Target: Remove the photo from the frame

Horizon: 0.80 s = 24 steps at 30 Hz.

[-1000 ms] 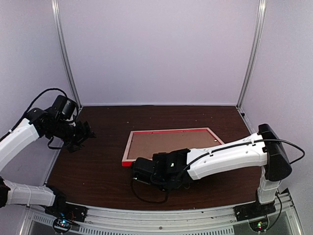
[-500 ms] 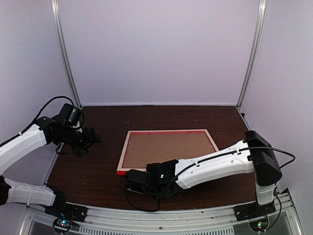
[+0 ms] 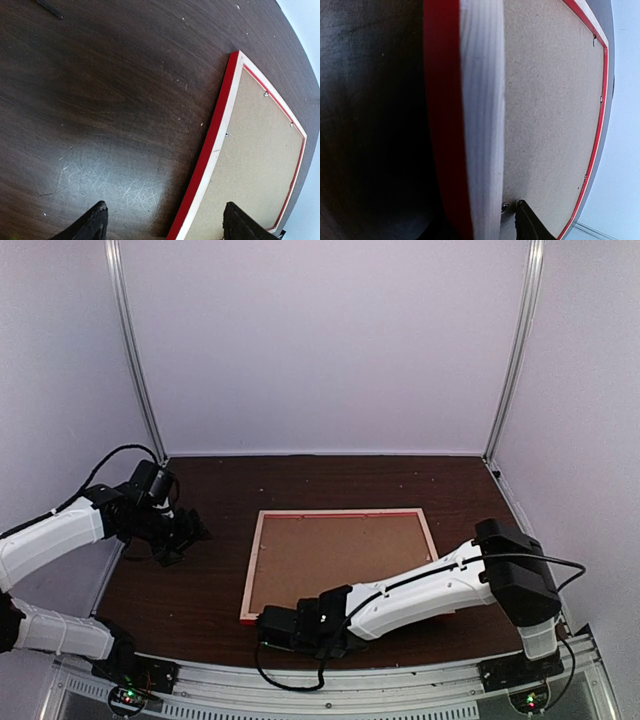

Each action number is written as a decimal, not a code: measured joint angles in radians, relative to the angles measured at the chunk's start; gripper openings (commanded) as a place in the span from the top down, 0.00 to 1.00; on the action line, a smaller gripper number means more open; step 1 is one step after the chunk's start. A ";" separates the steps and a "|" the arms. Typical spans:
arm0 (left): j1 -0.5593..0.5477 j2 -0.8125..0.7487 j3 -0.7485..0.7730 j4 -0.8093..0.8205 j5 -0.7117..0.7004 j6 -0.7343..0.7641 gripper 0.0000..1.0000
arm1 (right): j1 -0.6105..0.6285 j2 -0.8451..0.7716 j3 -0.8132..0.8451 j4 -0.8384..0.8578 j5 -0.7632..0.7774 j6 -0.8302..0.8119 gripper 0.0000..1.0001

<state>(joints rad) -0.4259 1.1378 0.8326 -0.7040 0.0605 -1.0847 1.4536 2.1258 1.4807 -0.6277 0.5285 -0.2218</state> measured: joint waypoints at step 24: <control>0.002 0.063 0.035 -0.122 -0.237 0.155 0.19 | 0.002 -0.110 -0.126 0.096 -0.190 0.101 0.29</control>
<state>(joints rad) -0.4240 1.2011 0.8677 -0.8257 -0.1768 -0.9295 1.4555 2.0155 1.3548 -0.5320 0.3382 -0.1207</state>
